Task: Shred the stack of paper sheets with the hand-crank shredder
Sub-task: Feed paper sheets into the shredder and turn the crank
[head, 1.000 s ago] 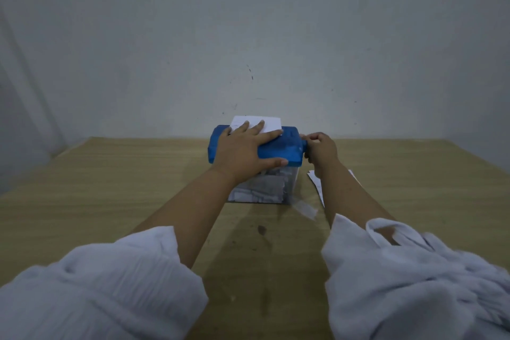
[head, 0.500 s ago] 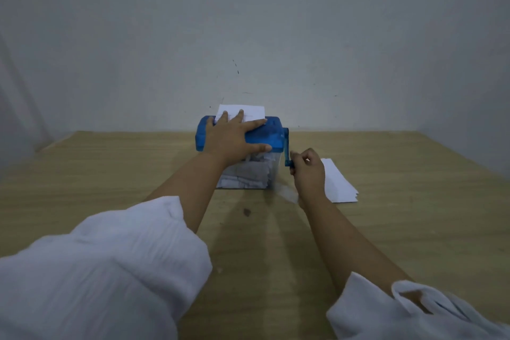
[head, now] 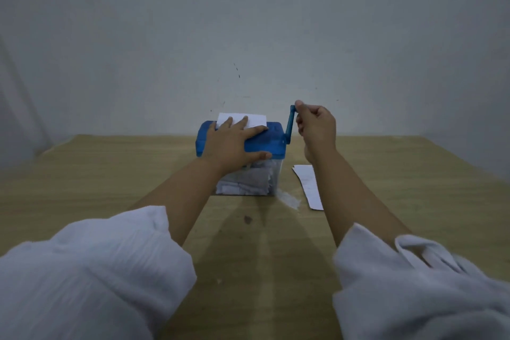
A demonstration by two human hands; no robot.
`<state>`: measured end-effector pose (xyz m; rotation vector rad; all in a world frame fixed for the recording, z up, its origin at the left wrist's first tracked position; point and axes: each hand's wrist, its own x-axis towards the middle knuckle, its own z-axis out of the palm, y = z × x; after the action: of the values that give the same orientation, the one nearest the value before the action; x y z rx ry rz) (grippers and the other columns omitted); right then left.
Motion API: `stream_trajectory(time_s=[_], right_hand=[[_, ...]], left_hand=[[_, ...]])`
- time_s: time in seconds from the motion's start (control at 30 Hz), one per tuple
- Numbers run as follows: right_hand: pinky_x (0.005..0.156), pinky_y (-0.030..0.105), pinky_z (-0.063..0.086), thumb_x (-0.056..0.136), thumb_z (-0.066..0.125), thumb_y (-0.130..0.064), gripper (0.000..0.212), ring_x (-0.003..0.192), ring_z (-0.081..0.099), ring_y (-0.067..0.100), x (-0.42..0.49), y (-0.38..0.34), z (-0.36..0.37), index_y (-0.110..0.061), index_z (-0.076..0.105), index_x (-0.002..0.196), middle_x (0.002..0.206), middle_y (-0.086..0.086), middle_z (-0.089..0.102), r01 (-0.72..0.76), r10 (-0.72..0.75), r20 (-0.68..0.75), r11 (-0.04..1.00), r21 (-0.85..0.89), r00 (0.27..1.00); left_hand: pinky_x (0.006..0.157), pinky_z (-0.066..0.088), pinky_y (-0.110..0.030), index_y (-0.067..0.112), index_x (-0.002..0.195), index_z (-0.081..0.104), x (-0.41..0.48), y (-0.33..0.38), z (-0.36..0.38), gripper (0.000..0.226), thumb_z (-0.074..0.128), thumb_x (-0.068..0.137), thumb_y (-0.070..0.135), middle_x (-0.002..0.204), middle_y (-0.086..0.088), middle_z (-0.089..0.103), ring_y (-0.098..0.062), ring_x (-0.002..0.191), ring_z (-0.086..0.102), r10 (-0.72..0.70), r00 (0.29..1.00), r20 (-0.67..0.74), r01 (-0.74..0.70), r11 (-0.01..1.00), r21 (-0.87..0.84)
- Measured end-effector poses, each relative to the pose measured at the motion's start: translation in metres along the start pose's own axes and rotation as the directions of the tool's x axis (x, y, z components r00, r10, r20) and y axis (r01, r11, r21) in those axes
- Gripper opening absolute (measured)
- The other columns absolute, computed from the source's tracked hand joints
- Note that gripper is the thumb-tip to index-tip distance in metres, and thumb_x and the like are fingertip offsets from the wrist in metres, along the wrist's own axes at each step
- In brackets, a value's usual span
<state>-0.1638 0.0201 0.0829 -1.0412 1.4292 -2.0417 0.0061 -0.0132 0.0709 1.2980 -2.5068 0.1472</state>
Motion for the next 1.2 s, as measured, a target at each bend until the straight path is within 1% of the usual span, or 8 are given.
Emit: stream_trajectory(time_s=[0.17,0.3,0.43,0.57,0.63,0.8,1.07,1.2], right_hand=[[0.069,0.039,0.050,0.084,0.069,-0.028,0.017,0.071,0.052,0.018,0.030,0.018,0.014,-0.018,0.058,0.077,0.074,-0.005,0.055,0.013,-0.023,-0.055,0.982,-0.190,0.998],[0.077,0.044,0.052,0.082,0.070,-0.032,0.024,0.076,0.058,0.024,0.035,0.045,0.016,-0.022,0.054,0.067,0.081,0.003,0.063,-0.082,0.064,-0.079,0.962,-0.259,0.995],[0.061,0.033,0.050,0.083,0.070,-0.031,0.023,0.072,0.058,0.025,0.031,0.053,0.017,-0.012,0.058,0.077,0.084,0.008,0.063,-0.122,0.103,-0.090,0.961,-0.249,0.991],[0.035,0.016,0.037,0.090,0.059,-0.012,0.009,0.056,0.051,0.019,0.024,0.061,0.010,-0.006,0.056,0.084,0.088,0.016,0.061,-0.232,0.225,-0.059,0.925,-0.302,0.973],[0.034,0.014,0.035,0.092,0.054,-0.011,0.013,0.052,0.049,0.017,0.011,0.070,0.003,-0.005,0.055,0.080,0.083,0.016,0.062,-0.259,0.262,-0.043,0.890,-0.377,0.964],[0.048,0.014,0.034,0.093,0.056,-0.029,0.032,0.052,0.047,0.009,-0.029,0.087,-0.012,-0.003,0.055,0.074,0.058,0.001,0.053,-0.108,0.089,-0.061,0.883,-0.457,0.994],[0.056,0.024,0.033,0.086,0.057,-0.007,0.028,0.056,0.035,0.010,-0.064,0.074,-0.012,-0.007,0.043,0.061,0.057,0.001,0.040,-0.074,0.049,-0.224,0.991,-0.108,0.973],[0.058,0.021,0.040,0.091,0.057,-0.023,0.024,0.060,0.045,0.009,-0.071,0.041,-0.005,-0.009,0.055,0.071,0.064,0.001,0.052,-0.034,0.050,-0.264,0.997,0.065,0.963]], left_hand=[[0.114,0.008,-0.048,0.050,0.142,0.024,0.000,0.000,0.002,0.066,0.040,0.082,0.072,0.157,0.002,0.018,-0.026,0.144,0.015,0.001,1.000,-0.021,-0.001,1.000,-0.011],[0.114,0.007,-0.047,0.050,0.142,0.023,-0.001,0.000,0.005,0.066,0.039,0.082,0.073,0.157,0.002,0.019,-0.025,0.144,0.015,-0.002,1.000,-0.031,0.002,1.000,-0.009],[0.114,0.007,-0.047,0.051,0.142,0.024,0.001,-0.001,0.005,0.066,0.039,0.082,0.073,0.157,0.002,0.020,-0.024,0.144,0.016,-0.003,0.999,-0.038,0.002,1.000,-0.015],[0.114,0.008,-0.047,0.050,0.142,0.024,0.000,-0.001,0.006,0.066,0.039,0.082,0.073,0.156,0.003,0.021,-0.025,0.144,0.016,-0.002,0.999,-0.048,0.001,1.000,-0.009],[0.114,0.007,-0.047,0.050,0.142,0.024,0.000,-0.001,0.006,0.066,0.039,0.082,0.073,0.157,0.003,0.020,-0.025,0.144,0.015,-0.013,0.999,-0.043,0.012,1.000,-0.015],[0.115,0.006,-0.050,0.052,0.140,0.028,0.002,0.002,0.004,0.065,0.044,0.080,0.073,0.157,0.003,0.018,-0.025,0.144,0.014,-0.044,0.999,-0.022,0.042,0.998,-0.056],[0.116,0.003,-0.050,0.050,0.140,0.029,0.000,0.008,0.002,0.065,0.046,0.081,0.070,0.157,0.003,0.017,-0.028,0.145,0.011,-0.088,0.996,-0.009,0.087,0.993,-0.078],[0.115,0.004,-0.051,0.049,0.141,0.029,0.000,0.007,0.003,0.065,0.046,0.081,0.070,0.157,0.003,0.017,-0.028,0.144,0.012,-0.080,0.997,-0.010,0.079,0.994,-0.072]])
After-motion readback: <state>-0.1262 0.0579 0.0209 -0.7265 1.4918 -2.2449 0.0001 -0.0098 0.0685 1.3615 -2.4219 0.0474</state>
